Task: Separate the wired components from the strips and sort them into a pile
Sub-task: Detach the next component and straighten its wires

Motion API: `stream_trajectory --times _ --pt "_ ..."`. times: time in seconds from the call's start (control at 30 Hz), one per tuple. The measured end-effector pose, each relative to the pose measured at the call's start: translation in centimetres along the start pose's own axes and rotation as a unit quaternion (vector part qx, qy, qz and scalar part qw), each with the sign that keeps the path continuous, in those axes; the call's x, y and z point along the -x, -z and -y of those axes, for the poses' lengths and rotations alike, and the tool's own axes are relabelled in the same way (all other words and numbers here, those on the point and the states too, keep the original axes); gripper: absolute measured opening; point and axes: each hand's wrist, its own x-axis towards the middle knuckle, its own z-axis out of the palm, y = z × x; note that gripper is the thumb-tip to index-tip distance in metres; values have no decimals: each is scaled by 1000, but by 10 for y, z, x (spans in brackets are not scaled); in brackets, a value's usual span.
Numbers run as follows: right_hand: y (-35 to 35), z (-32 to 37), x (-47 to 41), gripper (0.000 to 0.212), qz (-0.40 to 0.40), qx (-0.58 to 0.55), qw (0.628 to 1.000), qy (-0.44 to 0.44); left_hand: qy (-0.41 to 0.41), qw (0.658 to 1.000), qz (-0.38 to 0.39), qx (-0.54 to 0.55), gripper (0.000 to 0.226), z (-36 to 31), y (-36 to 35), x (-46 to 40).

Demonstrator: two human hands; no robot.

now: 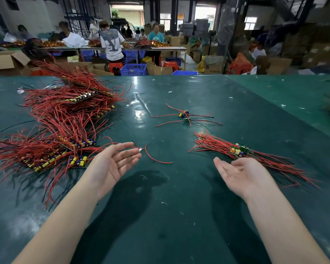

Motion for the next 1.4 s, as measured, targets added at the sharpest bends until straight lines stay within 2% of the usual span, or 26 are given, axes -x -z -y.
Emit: stream_trajectory --times 0.1,0.2,0.37,0.7,0.8,0.87,0.97,1.0,1.1,1.17,1.23,1.4 --pt "3 2 0 52 1 0 1000 -16 3 1000 -1 -13 23 1 0 1" --pt "3 11 -8 41 7 -1 999 -34 2 1000 -3 -15 24 0 -1 2" --pt "2 28 -27 39 21 -19 998 -63 1 1000 -8 -2 23 -2 2 1" --pt "-18 28 -42 43 -20 -112 993 -18 -35 997 -56 34 18 -8 11 -6" --pt "-24 18 -38 43 -23 -122 992 -30 -85 993 -84 -7 24 -9 15 -9" --pt "-29 12 -34 44 -21 -123 991 -41 -141 980 -117 -71 27 -10 18 -11" --pt "-35 5 -30 45 -12 -127 990 -53 -227 933 -160 -227 35 -10 27 -13" --pt "-37 3 -30 45 -4 -125 990 -60 -249 900 -176 -312 36 -10 31 -14" --pt "-43 -4 -30 39 33 -87 991 -93 -256 752 -175 -582 27 -9 42 -14" --pt "-48 -11 -29 32 50 -47 992 -107 -212 690 -151 -675 18 -6 46 -13" --pt "-53 -19 -30 28 65 -6 991 -115 -177 670 -141 -707 13 -5 46 -12" --pt "-51 -40 -33 21 116 79 981 -133 -185 670 -135 -706 13 -4 43 -12"
